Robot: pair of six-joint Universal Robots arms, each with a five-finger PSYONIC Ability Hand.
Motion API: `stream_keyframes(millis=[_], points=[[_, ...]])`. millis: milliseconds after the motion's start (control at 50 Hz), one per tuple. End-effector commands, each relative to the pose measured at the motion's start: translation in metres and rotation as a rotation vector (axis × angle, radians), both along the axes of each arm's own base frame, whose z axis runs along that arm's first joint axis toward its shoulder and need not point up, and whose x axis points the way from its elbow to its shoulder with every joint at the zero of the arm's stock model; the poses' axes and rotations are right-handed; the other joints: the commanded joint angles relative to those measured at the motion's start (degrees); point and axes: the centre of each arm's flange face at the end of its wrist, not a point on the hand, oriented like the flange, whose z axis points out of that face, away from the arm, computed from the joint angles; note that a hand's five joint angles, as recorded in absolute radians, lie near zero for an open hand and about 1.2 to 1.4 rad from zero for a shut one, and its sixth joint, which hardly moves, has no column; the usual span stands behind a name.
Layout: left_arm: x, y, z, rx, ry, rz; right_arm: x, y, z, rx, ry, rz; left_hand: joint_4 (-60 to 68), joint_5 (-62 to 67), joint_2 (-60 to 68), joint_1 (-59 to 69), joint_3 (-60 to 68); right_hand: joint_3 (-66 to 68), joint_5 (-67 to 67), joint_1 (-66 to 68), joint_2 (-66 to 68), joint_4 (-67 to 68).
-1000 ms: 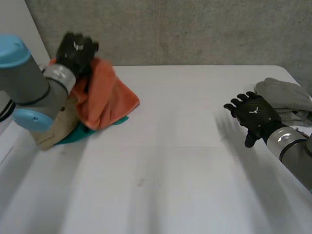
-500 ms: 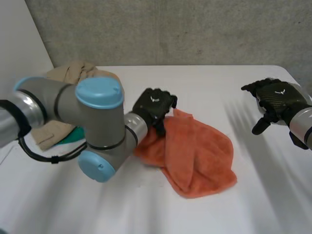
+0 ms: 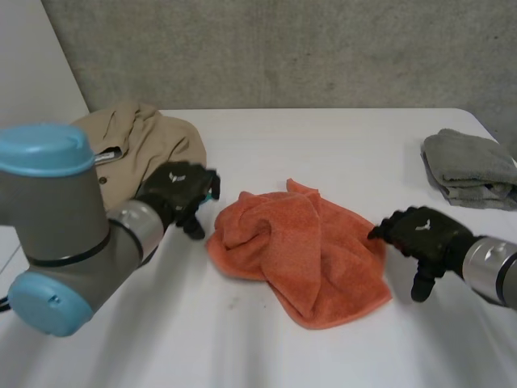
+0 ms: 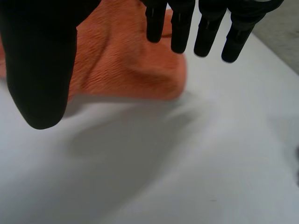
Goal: Fold the laundry.
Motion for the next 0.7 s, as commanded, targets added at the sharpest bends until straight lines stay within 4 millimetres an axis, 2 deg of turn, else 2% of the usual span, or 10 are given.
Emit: stream_keyframes(millis=[20,80,320,400,480,500,540,620,660,700], points=[[0.009,-0.004,-0.04,0.141,0.0,-0.086,0.003,0.014,-0.019,0.004,-0.013,0.046,0.18,0.37,0.3,-0.09,0.3,5.38,5.3,5.75,5.37,5.5],[0.004,-0.008,-0.052,0.161,0.012,-0.125,0.005,0.013,-0.023,-0.031,-0.02,0.052,-5.39,-5.2,-5.27,-5.66,-5.27,8.9,8.81,9.26,8.89,9.02],[-0.011,-0.034,-0.071,0.111,0.023,-0.133,0.022,0.015,-0.036,-0.038,-0.066,0.09,-2.88,-2.69,-2.77,-3.15,-2.77,25.71,25.63,26.08,25.71,25.83],[-0.015,-0.041,-0.074,0.094,0.016,-0.138,0.026,0.013,-0.035,-0.061,-0.078,0.097,10.54,10.73,10.66,10.27,10.66,37.49,37.41,37.86,37.48,37.61],[-0.016,-0.042,-0.079,0.079,-0.015,-0.153,0.032,0.013,-0.034,-0.061,-0.104,0.098,36.91,37.1,37.02,36.64,37.02,61.91,61.83,62.28,61.91,62.03],[-0.018,-0.042,-0.077,0.062,-0.028,-0.163,0.032,0.011,-0.033,-0.066,-0.109,0.091,45.13,45.32,45.25,44.86,45.25,62.01,61.93,62.38,62.0,62.13],[-0.022,-0.04,-0.075,0.046,-0.04,-0.173,0.03,0.006,-0.03,-0.072,-0.117,0.071,45.21,45.4,45.33,44.94,45.33,62.01,61.93,62.38,62.0,62.13],[-0.024,-0.037,-0.049,-0.036,-0.048,-0.137,0.027,-0.008,-0.008,-0.108,-0.175,0.014,45.21,45.4,45.33,44.94,45.33,62.01,61.93,62.38,62.0,62.13],[-0.018,-0.038,-0.008,-0.135,-0.028,-0.08,0.023,-0.018,0.025,-0.182,-0.224,-0.021,45.21,45.4,45.33,44.94,45.33,62.01,61.93,62.38,62.0,62.13],[-0.015,-0.035,0.017,-0.196,-0.008,-0.057,0.02,-0.021,0.048,-0.225,-0.259,-0.042,45.21,45.4,45.33,44.94,45.33,62.01,61.93,62.38,62.0,62.13]])
